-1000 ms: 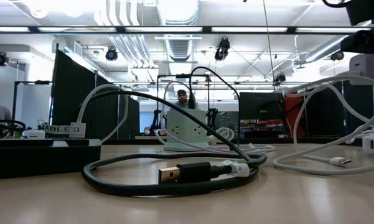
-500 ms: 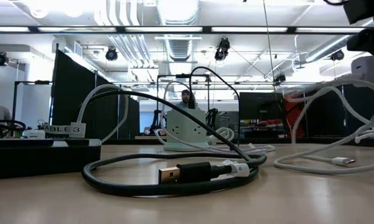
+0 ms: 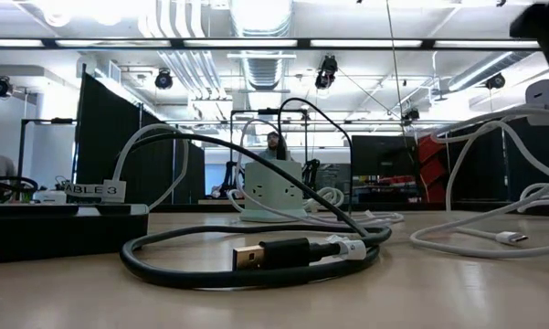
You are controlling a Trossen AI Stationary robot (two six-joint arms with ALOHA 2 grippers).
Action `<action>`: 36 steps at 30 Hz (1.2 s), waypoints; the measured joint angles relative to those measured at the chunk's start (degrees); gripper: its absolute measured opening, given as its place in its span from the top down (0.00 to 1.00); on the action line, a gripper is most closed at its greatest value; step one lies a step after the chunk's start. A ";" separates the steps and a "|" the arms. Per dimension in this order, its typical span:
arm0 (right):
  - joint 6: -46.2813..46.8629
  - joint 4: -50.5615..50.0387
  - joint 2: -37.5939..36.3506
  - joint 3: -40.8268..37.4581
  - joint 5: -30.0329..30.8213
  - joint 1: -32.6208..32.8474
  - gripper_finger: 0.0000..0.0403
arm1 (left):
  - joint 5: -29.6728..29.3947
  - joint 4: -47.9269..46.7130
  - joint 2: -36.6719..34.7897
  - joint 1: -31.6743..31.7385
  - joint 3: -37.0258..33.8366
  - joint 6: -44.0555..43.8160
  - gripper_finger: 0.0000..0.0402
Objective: Insert USB
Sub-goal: Return to Home Position
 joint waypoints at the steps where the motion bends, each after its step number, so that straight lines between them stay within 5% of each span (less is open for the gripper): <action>1: 0.06 0.08 -0.66 1.18 2.65 -0.02 0.07 | -0.45 -0.12 -1.57 0.00 -1.32 0.00 1.00; 9: -0.14 0.36 -9.29 7.84 18.98 -0.04 0.11 | -16.93 -0.69 -8.22 0.07 -6.25 -0.09 1.00; 16: -2.56 3.80 -23.12 8.25 30.87 -0.04 0.31 | -19.14 0.70 -7.35 0.07 -6.21 0.59 1.00; 21: -7.58 8.48 -31.96 6.81 32.98 -0.04 0.56 | -16.08 6.65 -6.04 0.11 -6.24 8.57 1.00; 28: -21.08 16.99 -42.98 3.83 37.20 0.07 0.93 | -13.97 8.24 -8.58 5.86 -10.58 4.60 1.00; 36: -28.02 27.79 -54.84 -1.23 41.34 5.08 0.99 | -0.26 22.71 -11.80 21.17 -22.09 -0.27 1.00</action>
